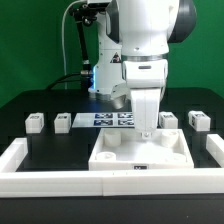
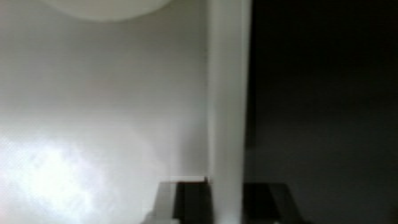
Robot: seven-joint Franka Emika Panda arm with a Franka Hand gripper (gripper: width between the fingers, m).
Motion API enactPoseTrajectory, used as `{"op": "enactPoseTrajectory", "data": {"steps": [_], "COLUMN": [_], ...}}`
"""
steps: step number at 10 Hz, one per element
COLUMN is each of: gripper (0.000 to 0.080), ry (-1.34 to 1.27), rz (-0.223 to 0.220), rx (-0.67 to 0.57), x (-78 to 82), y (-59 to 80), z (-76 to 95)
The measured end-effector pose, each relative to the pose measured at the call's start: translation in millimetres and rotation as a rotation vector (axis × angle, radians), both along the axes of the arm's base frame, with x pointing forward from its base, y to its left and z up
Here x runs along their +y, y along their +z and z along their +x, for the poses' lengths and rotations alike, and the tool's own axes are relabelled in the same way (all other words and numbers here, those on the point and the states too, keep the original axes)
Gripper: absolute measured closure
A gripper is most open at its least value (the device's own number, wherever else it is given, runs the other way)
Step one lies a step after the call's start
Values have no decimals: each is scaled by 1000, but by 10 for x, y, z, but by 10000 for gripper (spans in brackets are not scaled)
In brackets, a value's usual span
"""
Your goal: Assemble square table
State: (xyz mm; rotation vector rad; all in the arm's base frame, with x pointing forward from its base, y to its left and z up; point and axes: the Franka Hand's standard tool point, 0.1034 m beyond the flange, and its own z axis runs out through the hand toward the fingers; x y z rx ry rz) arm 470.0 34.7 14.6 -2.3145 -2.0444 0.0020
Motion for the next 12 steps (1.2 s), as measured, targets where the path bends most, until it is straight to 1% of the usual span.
{"op": "enactPoseTrajectory", "data": {"steps": [1, 2, 5, 6, 8, 10, 12], "gripper": [739, 739, 739, 739, 739, 739, 739], "ry": [0, 16, 64, 67, 81, 77, 74], "rz": [0, 4, 20, 20, 23, 16, 17], "rx": [0, -1, -14, -15, -19, 7, 2], "x": [1, 45, 240, 293, 409, 428, 425], "y": [0, -20, -24, -18, -25, -26, -26], "z": [0, 2, 95, 106, 192, 198, 197]}}
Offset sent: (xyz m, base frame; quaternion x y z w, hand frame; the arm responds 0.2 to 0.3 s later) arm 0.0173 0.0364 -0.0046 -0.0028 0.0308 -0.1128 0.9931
